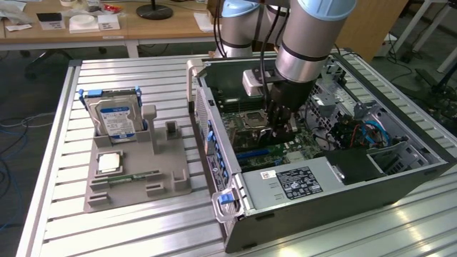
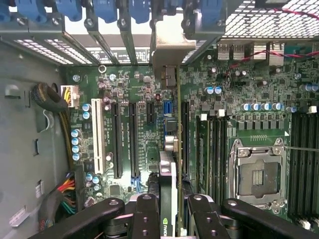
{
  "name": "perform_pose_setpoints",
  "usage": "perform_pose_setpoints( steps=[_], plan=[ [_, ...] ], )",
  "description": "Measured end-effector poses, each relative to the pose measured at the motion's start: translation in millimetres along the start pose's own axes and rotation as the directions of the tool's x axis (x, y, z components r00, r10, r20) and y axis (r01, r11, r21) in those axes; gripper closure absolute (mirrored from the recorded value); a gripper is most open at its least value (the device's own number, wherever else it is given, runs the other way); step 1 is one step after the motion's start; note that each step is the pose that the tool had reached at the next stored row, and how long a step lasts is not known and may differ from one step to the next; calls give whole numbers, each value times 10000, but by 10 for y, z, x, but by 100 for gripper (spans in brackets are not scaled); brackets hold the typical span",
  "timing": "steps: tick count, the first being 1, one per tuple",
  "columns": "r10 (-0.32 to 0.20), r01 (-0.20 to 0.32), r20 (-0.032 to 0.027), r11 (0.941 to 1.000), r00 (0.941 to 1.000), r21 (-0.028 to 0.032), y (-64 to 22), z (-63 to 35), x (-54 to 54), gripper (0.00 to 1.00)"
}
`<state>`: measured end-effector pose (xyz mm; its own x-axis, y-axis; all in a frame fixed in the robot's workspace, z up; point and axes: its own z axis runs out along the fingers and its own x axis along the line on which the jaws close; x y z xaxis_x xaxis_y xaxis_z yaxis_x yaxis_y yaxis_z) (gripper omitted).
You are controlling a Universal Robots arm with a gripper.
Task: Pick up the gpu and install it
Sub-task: 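Insert the gpu into the slot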
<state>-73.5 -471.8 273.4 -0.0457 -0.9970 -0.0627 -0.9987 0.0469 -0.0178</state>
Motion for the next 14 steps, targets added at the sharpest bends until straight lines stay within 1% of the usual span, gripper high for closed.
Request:
perform_pose_setpoints(
  steps=[5,10,14],
  plan=[
    [-1,1,-2,10000,10000,-1,37,3,2,73],
    [0,0,-2,10000,10000,-1,98,12,6,73],
    [-1,1,-4,10000,10000,-2,104,13,6,73]
  ],
)
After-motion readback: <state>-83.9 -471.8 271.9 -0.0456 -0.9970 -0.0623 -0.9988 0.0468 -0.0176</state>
